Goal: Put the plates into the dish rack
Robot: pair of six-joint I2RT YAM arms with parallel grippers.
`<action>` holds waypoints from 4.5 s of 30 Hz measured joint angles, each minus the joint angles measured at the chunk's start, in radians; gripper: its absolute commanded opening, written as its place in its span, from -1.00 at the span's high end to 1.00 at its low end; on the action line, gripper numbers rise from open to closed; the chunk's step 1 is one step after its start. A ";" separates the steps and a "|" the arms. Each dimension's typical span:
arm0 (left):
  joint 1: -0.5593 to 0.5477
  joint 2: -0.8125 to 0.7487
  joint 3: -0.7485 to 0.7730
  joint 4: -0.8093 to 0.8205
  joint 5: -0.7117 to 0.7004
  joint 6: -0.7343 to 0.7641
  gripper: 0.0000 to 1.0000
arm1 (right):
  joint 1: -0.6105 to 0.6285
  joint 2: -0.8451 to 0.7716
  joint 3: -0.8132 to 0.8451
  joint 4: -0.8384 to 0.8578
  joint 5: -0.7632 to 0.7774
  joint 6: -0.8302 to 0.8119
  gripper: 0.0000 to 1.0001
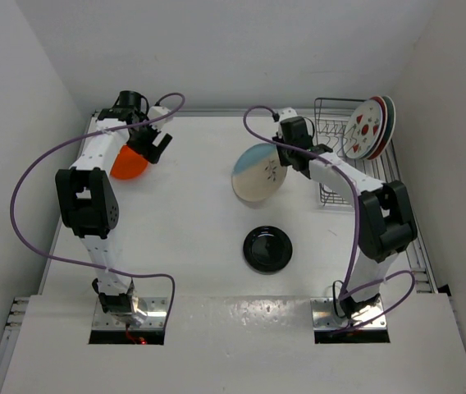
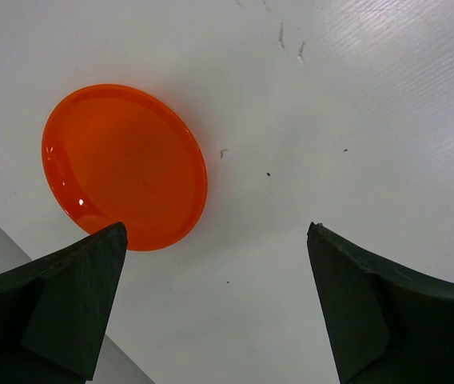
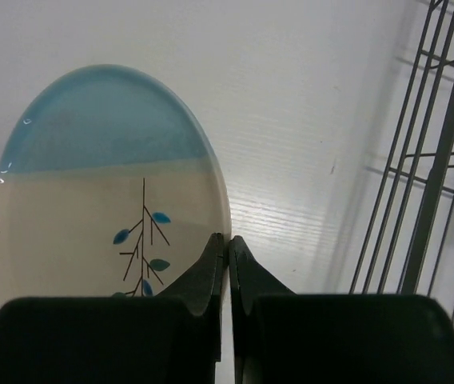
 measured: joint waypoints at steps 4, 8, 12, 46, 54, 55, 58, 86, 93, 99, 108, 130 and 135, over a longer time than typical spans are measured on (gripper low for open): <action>0.000 0.000 0.000 0.000 0.001 0.000 -1.00 | 0.014 0.000 0.020 -0.005 0.027 -0.061 1.00; 0.000 0.000 0.000 -0.001 0.001 0.000 -1.00 | 0.022 0.000 0.049 0.002 0.046 -0.099 1.00; 0.000 0.000 0.000 -0.002 0.001 0.000 -1.00 | 0.021 -0.001 0.051 0.006 0.068 -0.143 1.00; -0.315 0.442 0.447 0.254 0.423 -0.071 -1.00 | 0.020 -0.042 0.032 0.051 0.100 -0.099 1.00; -0.317 0.537 0.439 0.381 0.550 -0.222 -1.00 | 0.018 -0.043 0.019 0.057 0.098 -0.083 1.00; -0.319 0.552 0.438 0.381 0.552 -0.238 -1.00 | 0.015 -0.043 0.016 0.048 0.087 -0.069 1.00; -0.324 0.564 0.404 0.380 0.528 -0.252 -1.00 | 0.004 -0.043 0.014 0.002 0.049 0.005 0.50; -0.430 0.577 0.414 0.312 0.382 -0.333 1.00 | -0.101 -0.021 -0.299 -0.012 -0.153 0.430 -0.35; -0.438 0.549 0.401 0.270 0.376 -0.192 1.00 | -0.140 -0.033 -0.326 0.032 -0.327 0.343 -0.51; -0.438 0.452 0.306 0.184 0.443 -0.003 1.00 | -0.167 -0.044 -0.380 0.124 -0.476 0.305 -0.57; -0.438 0.385 0.282 0.156 0.529 0.078 1.00 | -0.175 0.027 -0.416 0.319 -0.631 0.331 -0.57; -0.417 0.369 0.437 0.159 0.356 -0.050 -0.75 | -0.190 -0.018 -0.521 0.739 -0.846 0.525 1.00; -0.397 0.348 0.561 0.226 0.096 -0.116 -1.00 | -0.174 -0.059 -0.412 0.580 -0.801 0.422 1.00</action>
